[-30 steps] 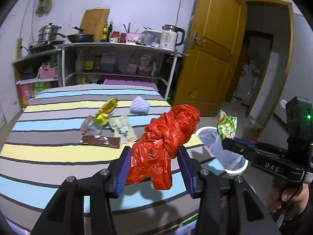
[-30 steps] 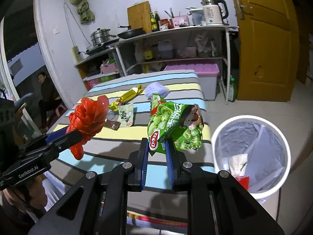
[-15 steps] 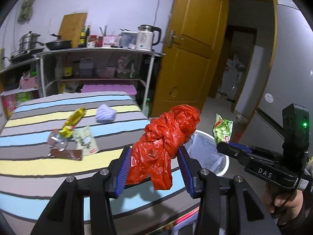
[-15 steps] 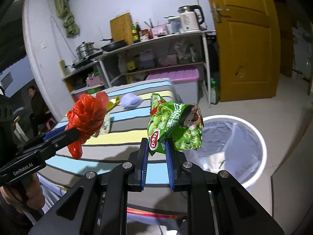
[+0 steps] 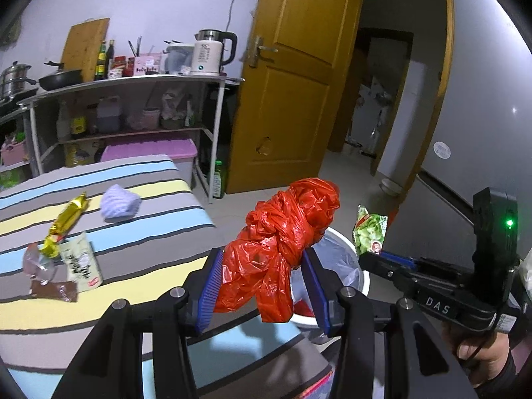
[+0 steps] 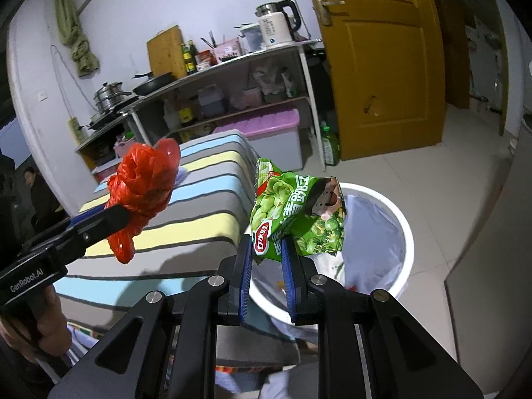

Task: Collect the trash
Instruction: 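Lift both bags and carry them over the white bin, then open both grippers to drop the red and green bags into the bin, then move both tools back over the table toward the remaining wrappers, then grasp the clear cup with the left gripper while the right gripper grasps the white printed packet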

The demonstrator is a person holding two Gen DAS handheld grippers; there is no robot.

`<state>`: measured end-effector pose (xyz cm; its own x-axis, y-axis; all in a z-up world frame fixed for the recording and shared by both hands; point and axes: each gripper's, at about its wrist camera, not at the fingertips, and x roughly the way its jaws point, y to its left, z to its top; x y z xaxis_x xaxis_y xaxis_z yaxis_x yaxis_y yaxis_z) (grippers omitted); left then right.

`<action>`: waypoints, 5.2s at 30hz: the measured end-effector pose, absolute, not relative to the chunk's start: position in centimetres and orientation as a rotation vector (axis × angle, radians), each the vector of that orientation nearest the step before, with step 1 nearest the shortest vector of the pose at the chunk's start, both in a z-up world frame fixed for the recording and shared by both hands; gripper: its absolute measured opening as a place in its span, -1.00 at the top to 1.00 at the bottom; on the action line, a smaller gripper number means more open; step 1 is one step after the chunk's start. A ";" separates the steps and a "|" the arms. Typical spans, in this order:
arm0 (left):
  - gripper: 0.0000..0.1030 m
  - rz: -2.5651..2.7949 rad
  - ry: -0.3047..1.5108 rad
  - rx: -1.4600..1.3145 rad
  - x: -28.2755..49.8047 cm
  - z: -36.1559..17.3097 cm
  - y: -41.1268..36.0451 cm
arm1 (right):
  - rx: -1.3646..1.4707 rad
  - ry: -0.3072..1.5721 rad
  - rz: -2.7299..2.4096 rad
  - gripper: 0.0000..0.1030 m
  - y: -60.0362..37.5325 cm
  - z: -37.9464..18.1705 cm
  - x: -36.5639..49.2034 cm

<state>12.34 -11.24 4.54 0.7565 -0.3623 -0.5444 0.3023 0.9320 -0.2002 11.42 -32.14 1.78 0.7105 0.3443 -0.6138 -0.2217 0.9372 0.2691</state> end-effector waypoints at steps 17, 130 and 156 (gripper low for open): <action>0.05 -0.439 0.685 -0.074 17.5 1.3 -14.9 | 0.208 0.802 0.273 0.62 -34.6 -1.4 15.0; 0.65 0.051 0.731 -0.219 18.9 -2.7 15.0 | -0.016 0.965 0.761 0.78 -3.2 -4.5 24.2; 0.94 0.033 0.619 -0.173 14.0 2.4 11.1 | 0.034 0.830 0.711 0.98 -8.8 0.2 19.7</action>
<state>13.95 11.09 2.40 0.8142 -0.0213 -0.5802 -0.0823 0.9850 -0.1518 19.66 -8.85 0.17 0.4597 0.5907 -0.6632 -0.5648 0.7707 0.2950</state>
